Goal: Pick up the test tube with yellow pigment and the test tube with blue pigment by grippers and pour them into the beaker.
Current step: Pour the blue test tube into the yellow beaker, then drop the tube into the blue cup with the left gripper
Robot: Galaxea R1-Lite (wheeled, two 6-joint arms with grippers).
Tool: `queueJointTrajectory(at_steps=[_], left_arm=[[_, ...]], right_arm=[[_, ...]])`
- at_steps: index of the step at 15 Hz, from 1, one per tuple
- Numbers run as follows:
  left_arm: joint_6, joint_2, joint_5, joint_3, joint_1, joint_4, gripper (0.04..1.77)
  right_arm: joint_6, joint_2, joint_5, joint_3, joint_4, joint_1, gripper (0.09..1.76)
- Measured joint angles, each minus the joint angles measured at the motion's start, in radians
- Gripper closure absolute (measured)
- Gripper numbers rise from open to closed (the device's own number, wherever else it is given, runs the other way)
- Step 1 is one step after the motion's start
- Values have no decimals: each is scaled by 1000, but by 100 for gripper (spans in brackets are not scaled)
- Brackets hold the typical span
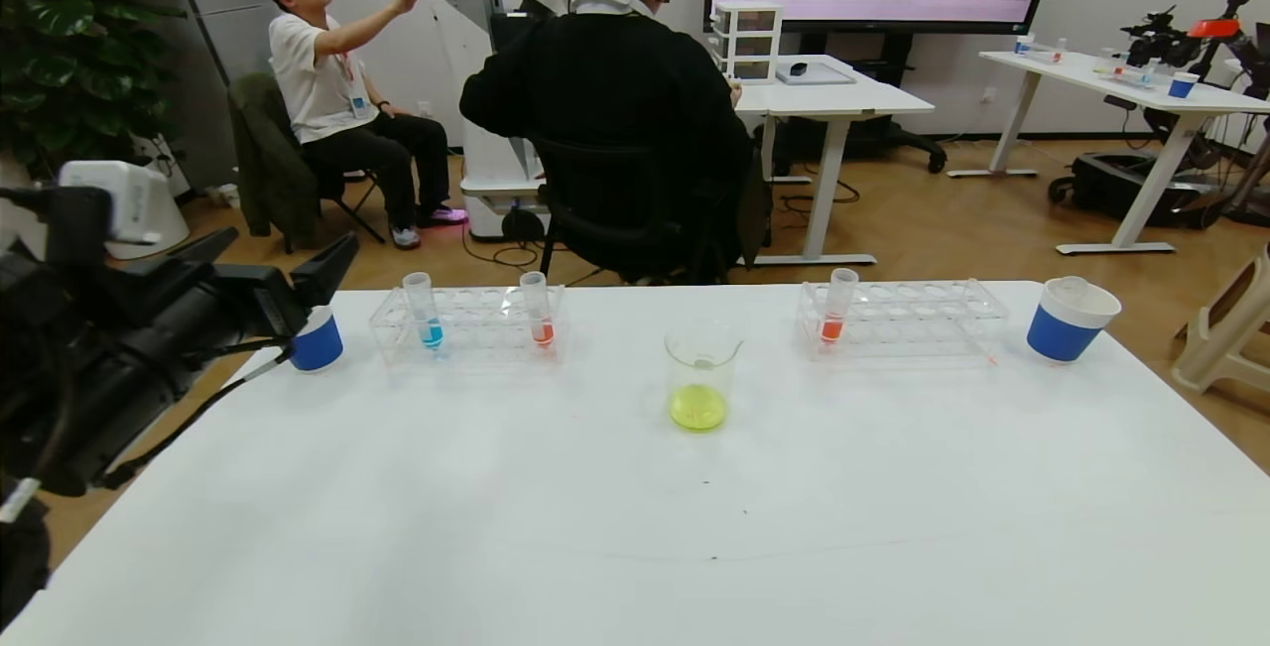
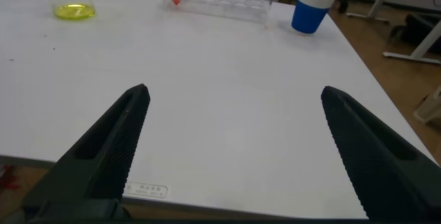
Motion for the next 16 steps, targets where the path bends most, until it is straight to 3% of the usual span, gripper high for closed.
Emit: queueJointTrajectory(at_steps=[4,8,16], left_arm=[[-7,321,41,-38,-13,-254,6],[-22,489,49,-85,-20,-290,6],[-28,610,120,-210,-30,-303,6]], right_arm=[[0,0,0,0,0,0,11],[0,0,0,0,0,0,11],[0,0,0,0,0,0,11]])
